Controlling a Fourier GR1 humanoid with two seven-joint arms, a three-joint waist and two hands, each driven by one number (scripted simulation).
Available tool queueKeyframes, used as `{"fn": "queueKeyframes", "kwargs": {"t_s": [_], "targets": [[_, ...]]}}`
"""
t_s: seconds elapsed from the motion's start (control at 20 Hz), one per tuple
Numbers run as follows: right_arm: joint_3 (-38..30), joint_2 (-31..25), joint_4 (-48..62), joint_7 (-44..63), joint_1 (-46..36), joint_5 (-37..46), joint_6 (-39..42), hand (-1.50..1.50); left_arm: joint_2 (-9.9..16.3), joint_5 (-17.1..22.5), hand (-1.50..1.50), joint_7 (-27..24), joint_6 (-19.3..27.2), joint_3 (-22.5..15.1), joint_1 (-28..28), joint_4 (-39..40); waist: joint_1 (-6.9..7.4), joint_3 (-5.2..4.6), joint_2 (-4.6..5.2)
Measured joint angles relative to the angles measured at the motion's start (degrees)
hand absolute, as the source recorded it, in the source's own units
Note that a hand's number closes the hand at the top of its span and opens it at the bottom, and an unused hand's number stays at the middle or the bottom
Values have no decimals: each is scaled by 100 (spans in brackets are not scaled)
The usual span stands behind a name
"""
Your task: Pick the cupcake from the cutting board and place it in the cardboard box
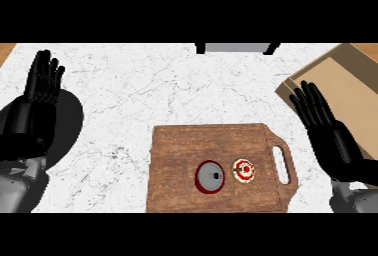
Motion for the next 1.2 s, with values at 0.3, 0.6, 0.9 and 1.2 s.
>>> {"fn": "queueKeyframes", "kwargs": {"t_s": [0.3,0.6,0.9,1.2], "targets": [[-708,-821,-1084,792,-398,151,-435,-150,290,-283,0,-144,-564,-342,106,305,-171,120,-165],[-1058,-2005,-1482,1166,42,1092,-348,-150,404,-346,0,-168,-1230,-700,106,556,-194,152,-176],[-1016,-2532,-2042,681,622,2099,-62,-150,375,-431,0,-263,-1489,-794,191,589,-100,171,-172],[-577,-3176,-2735,1500,622,2954,434,-150,316,-474,0,-182,-1648,-793,81,633,-17,166,-162]]}}
